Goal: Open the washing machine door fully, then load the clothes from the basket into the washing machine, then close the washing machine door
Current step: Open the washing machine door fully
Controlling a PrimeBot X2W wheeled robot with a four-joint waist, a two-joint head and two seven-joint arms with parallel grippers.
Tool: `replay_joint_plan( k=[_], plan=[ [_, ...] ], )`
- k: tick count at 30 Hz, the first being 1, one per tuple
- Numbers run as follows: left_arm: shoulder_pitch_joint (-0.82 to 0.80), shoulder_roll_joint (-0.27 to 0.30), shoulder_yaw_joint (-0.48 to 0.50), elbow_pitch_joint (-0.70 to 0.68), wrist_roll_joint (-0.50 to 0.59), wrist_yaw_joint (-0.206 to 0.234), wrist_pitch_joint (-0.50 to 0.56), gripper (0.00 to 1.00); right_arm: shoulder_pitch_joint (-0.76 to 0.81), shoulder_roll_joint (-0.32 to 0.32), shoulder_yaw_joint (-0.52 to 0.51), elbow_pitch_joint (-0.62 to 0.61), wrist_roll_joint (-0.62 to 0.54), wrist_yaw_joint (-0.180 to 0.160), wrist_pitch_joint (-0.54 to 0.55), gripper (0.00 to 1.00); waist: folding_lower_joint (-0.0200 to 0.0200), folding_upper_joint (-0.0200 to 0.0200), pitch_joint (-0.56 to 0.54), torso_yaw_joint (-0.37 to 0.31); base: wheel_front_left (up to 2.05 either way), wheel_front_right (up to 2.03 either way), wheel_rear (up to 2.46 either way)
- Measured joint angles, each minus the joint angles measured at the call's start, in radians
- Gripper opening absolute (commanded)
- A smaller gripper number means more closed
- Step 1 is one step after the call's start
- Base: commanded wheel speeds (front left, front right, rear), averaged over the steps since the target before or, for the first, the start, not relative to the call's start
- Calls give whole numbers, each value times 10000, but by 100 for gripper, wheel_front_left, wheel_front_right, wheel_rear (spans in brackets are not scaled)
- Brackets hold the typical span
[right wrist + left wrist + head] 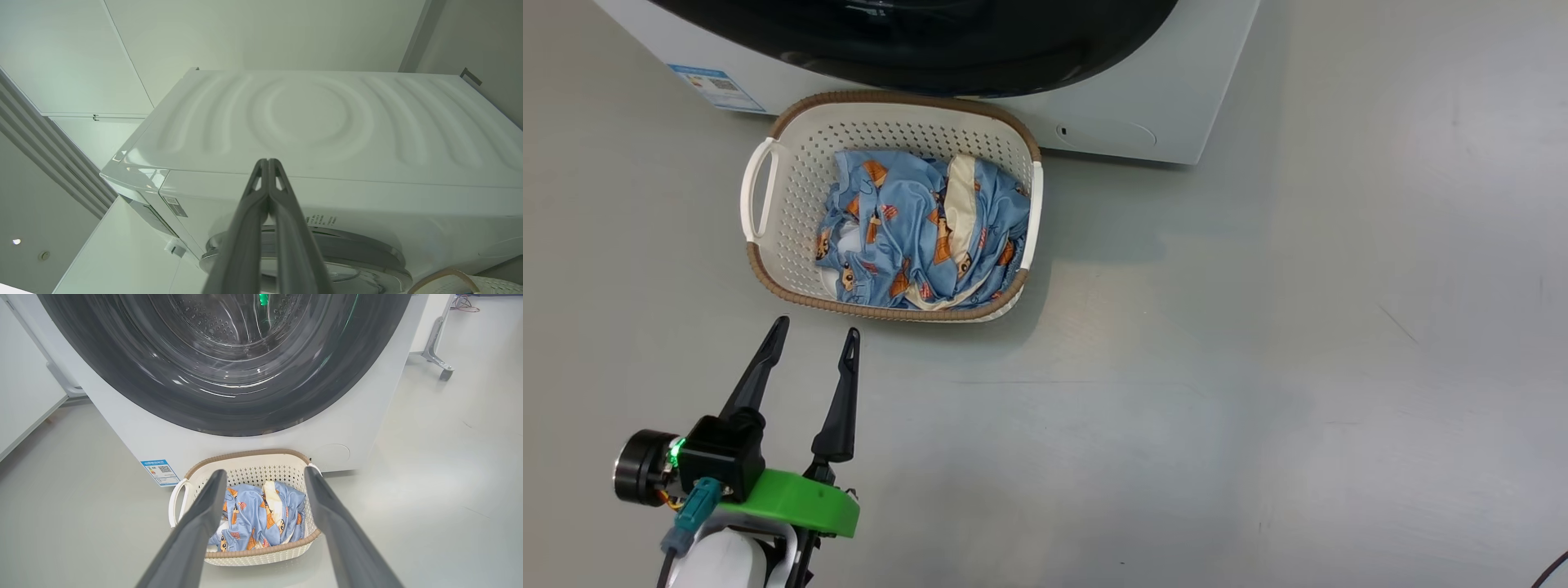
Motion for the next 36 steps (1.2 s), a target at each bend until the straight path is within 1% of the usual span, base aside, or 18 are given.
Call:
replay_joint_plan(
  k=[11, 15, 28, 36],
  plan=[
    [-267, -209, -8, 6, -128, 0, 0, 100, -1250, -163, 894, 290, -688, 0, 698, 0, -1, 0, 370, 620, 0, 0, 0],
    [-311, -332, -2, 96, -178, 0, 0, 100, -1486, -157, 1183, 523, -963, 0, 897, 0, -1, 0, 438, 849, 0, 0, 0],
    [-417, -531, -146, 295, -182, 0, 0, 100, -2287, -153, 1747, 1076, -1446, 0, 1329, 0, -2, 0, 474, 1596, 0, 0, 0],
    [-430, -662, -382, 416, -238, 0, -2, 100, -2507, -263, 1787, 1325, -1603, 0, 1419, 0, -2, 0, 427, 2091, 0, 0, 0]
  ],
)
